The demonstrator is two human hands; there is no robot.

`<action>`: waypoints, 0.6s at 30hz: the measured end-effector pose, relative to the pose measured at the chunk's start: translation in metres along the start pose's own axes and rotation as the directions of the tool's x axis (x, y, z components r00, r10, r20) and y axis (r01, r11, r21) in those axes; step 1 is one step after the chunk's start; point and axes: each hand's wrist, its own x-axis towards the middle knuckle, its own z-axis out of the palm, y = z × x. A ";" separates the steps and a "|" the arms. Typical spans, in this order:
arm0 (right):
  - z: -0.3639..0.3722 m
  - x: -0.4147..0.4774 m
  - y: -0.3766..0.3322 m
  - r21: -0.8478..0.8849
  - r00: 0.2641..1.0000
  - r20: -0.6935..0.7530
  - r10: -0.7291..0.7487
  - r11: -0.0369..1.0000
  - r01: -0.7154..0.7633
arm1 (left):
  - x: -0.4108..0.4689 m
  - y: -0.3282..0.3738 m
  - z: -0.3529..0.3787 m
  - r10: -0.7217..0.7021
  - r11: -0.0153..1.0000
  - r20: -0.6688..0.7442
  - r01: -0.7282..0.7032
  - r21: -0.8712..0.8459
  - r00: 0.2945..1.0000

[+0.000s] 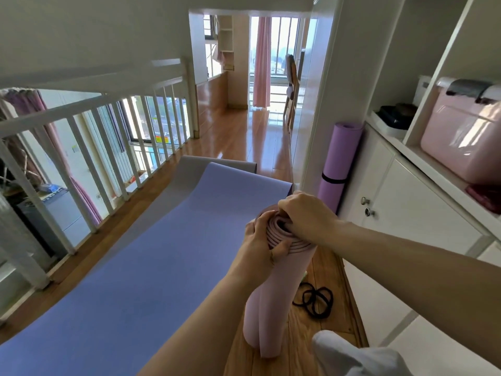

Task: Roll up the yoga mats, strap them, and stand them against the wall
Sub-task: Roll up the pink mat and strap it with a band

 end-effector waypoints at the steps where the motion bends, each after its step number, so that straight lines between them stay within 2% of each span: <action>1: -0.001 0.000 0.003 0.061 0.999 0.031 -0.009 0.998 0.007 | -0.001 0.000 0.000 0.002 1.000 0.013 -0.002 -0.008 1.000; 4: -0.002 0.000 0.004 0.293 0.997 0.045 0.063 0.953 -0.073 | -0.003 -0.001 -0.003 -0.003 1.000 0.048 0.004 -0.015 0.999; 7: 0.006 0.005 0.005 0.526 0.975 0.025 0.222 0.826 -0.201 | -0.003 -0.003 -0.007 -0.022 1.000 0.050 0.022 -0.007 0.998; 14: 0.013 0.013 0.014 0.749 0.916 0.056 0.397 0.590 -0.302 | 0.005 -0.008 -0.008 0.015 1.000 0.041 -0.016 0.026 0.999; 17: 0.019 0.014 0.012 0.726 0.916 0.027 0.400 0.622 -0.293 | 0.010 -0.006 -0.011 0.004 1.000 0.055 -0.004 0.001 0.998; 18: 0.018 0.014 0.015 0.769 0.920 0.045 0.389 0.574 -0.281 | 0.012 -0.006 -0.014 -0.005 1.000 0.060 0.006 -0.006 0.998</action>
